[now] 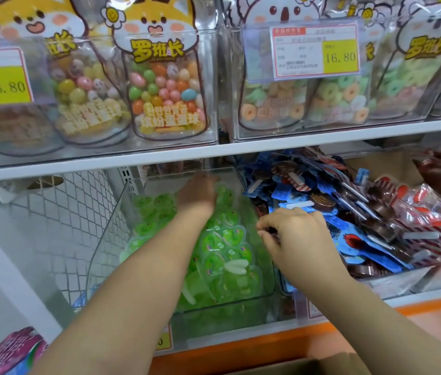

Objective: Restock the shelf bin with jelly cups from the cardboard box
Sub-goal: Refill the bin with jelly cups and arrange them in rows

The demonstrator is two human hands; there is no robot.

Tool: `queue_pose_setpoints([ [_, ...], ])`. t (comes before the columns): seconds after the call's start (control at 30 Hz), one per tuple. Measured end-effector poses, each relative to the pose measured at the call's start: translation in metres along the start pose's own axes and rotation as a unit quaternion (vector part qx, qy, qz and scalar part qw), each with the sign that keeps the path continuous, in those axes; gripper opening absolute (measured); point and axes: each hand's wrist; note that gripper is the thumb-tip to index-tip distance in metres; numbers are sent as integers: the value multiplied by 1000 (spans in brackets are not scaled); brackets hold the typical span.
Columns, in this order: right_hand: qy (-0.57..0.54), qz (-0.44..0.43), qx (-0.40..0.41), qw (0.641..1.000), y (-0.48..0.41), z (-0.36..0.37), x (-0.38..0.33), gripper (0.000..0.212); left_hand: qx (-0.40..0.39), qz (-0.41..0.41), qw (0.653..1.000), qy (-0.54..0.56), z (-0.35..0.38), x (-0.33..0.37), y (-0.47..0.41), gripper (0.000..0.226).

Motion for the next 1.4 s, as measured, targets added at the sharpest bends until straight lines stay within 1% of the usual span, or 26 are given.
queue_pose_setpoints([
  [0.07, -1, 1, 2, 1000, 0, 1, 0, 11, -11, 14, 999, 27, 3, -1, -2, 38],
  [0.13, 1, 2, 2, 1000, 0, 0, 0, 12, -26, 25, 999, 14, 5, -2, -4, 39],
  [0.2, 4, 1, -2, 1000, 0, 0, 0, 14, -59, 60, 995, -48, 3, -5, -2, 46],
  [0.27, 5, 3, -5, 1000, -1, 0, 1, 15, -93, 118, 979, -138, -3, -5, 2, 56],
  [0.33, 0, 3, -3, 1000, 0, 0, 1, 15, -101, 144, 965, -195, -10, -5, 6, 59],
  [0.4, -1, 5, -5, 1000, 1, 0, 1, 16, -91, 147, 959, -226, -13, -4, 7, 53],
  [0.53, -5, 6, -10, 1000, 1, -1, 1, 18, -80, 125, 955, -257, -15, 0, 8, 40],
  [0.7, -6, 8, -9, 1000, 0, -2, 1, 19, -92, 119, 960, -238, -12, 4, 8, 39],
  [0.83, -12, 10, -5, 1000, 0, -1, 1, 18, -113, 113, 965, -209, -12, -1, 10, 46],
  [0.97, -16, 10, 0, 1000, -1, 0, -1, 19, -103, 144, 967, -183, -16, -2, 13, 51],
  [1.07, -12, 8, 0, 1000, -1, -1, 0, 21, -142, 161, 956, -198, -15, 2, 19, 55],
  [1.13, -17, 8, 1, 1000, 1, 1, 0, 20, -174, 145, 954, -195, -11, 3, 21, 62],
  [1.23, -21, 10, 9, 1000, 1, 2, 0, 19, -199, 130, 955, -179, -10, 4, 19, 67],
  [1.3, -17, 7, 11, 1000, 0, 2, 2, 18, -208, 127, 957, -159, -12, 6, 20, 68],
  [1.4, -15, -7, 29, 999, 1, 3, 4, 12, -192, 139, 963, -126, -25, 6, 26, 67],
])
Point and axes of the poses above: each hand's wrist, its own y-axis away from the middle knuckle, its own z-axis out of the palm, x = y × z, and after that the axes turned 1 degree about z, right-handed
